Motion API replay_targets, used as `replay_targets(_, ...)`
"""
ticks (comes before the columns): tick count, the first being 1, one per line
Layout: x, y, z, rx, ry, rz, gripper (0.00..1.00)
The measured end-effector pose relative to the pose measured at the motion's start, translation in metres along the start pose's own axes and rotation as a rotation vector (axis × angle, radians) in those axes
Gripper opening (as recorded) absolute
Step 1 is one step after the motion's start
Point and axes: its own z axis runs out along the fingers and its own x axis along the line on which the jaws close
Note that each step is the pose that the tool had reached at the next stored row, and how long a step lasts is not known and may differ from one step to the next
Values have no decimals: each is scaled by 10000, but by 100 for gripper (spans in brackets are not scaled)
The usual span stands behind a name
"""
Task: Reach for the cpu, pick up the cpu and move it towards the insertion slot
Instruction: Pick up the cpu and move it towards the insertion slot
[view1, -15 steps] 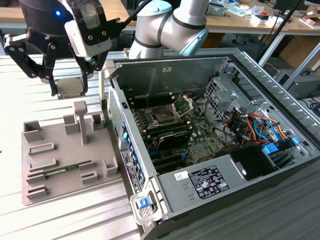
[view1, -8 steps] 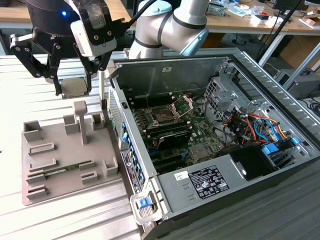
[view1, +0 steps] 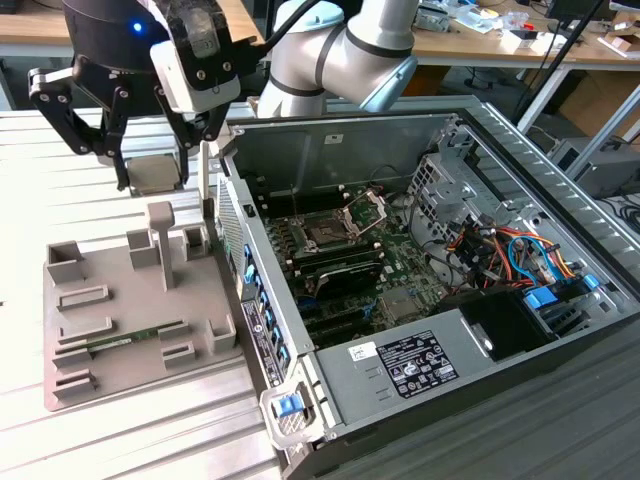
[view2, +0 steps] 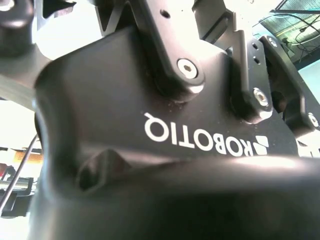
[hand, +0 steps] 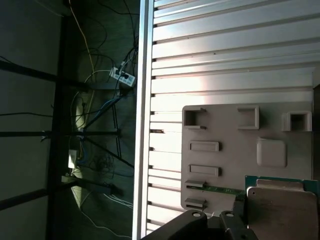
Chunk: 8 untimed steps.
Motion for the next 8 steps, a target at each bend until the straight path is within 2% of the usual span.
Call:
replay_targets(4, -31, -2, 0, 2, 0, -1, 55)
replay_targets(8, -93, -6, 0, 6, 1, 0, 55)
